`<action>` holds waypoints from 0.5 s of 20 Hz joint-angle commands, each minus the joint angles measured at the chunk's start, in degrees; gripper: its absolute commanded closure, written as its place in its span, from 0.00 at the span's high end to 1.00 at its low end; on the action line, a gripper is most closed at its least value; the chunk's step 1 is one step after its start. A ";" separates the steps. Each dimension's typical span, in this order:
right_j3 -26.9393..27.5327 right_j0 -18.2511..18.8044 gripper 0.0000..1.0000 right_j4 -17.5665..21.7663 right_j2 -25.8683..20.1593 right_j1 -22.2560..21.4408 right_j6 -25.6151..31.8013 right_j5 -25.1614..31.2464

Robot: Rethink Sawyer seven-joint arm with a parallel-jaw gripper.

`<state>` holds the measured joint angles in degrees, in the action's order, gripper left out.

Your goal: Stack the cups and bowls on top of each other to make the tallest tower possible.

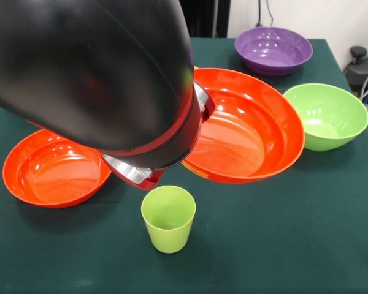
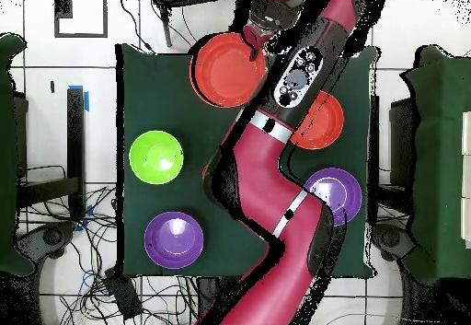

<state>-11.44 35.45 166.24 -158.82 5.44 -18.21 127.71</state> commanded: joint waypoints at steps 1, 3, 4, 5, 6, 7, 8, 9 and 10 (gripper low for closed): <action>4.54 0.26 0.00 4.55 5.17 -0.93 18.88 6.22; 4.50 0.23 0.00 4.55 5.31 -0.96 19.54 6.10; 4.46 0.19 0.00 4.55 5.43 -0.98 19.71 6.13; 4.42 0.15 0.00 4.55 5.55 -0.99 19.88 6.16; 4.38 0.12 0.00 4.55 5.67 -1.02 20.02 6.13; 4.36 0.15 0.00 4.55 5.74 -1.06 20.27 6.02; 4.38 0.15 0.00 4.55 5.66 -1.05 20.46 5.81; 4.41 0.20 0.00 4.55 5.59 -1.04 20.70 5.59; 4.39 0.21 0.00 4.55 5.63 -1.06 20.94 5.45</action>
<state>-11.50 35.45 166.60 -158.82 5.44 -13.15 127.71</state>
